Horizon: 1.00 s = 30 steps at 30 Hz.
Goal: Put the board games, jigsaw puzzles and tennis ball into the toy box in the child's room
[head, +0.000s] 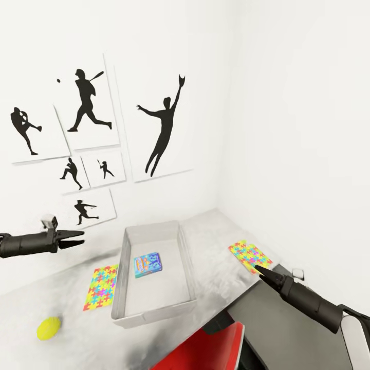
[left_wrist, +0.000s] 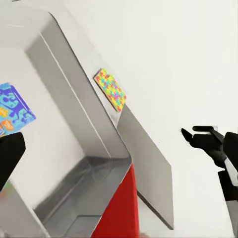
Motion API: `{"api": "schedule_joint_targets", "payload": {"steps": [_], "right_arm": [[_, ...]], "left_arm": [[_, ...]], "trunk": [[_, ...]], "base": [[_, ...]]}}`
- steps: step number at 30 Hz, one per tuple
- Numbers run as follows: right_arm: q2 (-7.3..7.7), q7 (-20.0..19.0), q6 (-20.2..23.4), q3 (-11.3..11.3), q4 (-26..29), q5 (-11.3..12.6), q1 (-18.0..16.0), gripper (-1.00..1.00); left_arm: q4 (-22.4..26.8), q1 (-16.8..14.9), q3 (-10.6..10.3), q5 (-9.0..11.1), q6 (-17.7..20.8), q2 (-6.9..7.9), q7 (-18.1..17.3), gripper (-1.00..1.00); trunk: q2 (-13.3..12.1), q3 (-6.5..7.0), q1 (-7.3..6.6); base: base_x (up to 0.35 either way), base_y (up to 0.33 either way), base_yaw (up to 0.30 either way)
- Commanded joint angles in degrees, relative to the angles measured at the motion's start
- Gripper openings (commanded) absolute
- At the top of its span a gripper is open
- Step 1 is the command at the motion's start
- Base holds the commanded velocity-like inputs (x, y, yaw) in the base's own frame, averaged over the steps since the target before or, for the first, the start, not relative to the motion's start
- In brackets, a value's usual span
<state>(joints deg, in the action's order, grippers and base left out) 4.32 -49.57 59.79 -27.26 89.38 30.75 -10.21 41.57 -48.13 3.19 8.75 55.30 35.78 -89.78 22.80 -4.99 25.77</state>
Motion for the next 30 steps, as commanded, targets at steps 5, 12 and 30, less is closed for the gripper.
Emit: {"api": "schedule_joint_targets", "payload": {"steps": [5, 12, 30], "right_arm": [[-0.01, -0.35, 0.21, -0.07, 0.00, -0.25, -0.07, 1.00], [-0.06, -0.35, 0.21, -0.01, 0.00, -0.46, -0.02, 1.00], [-0.56, 0.03, -2.98, 0.35, 0.00, -0.76, -0.01, 1.00]], "left_arm": [[0.43, 7.21, 0.74, 1.31, -3.58, 2.99, -0.22, 1.00], [0.45, 17.32, 3.43, 8.75, -7.08, 4.03, -0.22, 1.00], [0.61, 27.28, 8.43, 16.07, -11.64, 6.04, -0.22, 1.00]], "trunk": [[0.12, 0.30, 0.02], [0.12, 0.90, 0.02], [0.12, 1.51, 0.02]], "base": [[-0.107, 0.000, -0.167], [-0.021, 0.000, -0.169], [-0.073, 0.000, -0.039]]}}
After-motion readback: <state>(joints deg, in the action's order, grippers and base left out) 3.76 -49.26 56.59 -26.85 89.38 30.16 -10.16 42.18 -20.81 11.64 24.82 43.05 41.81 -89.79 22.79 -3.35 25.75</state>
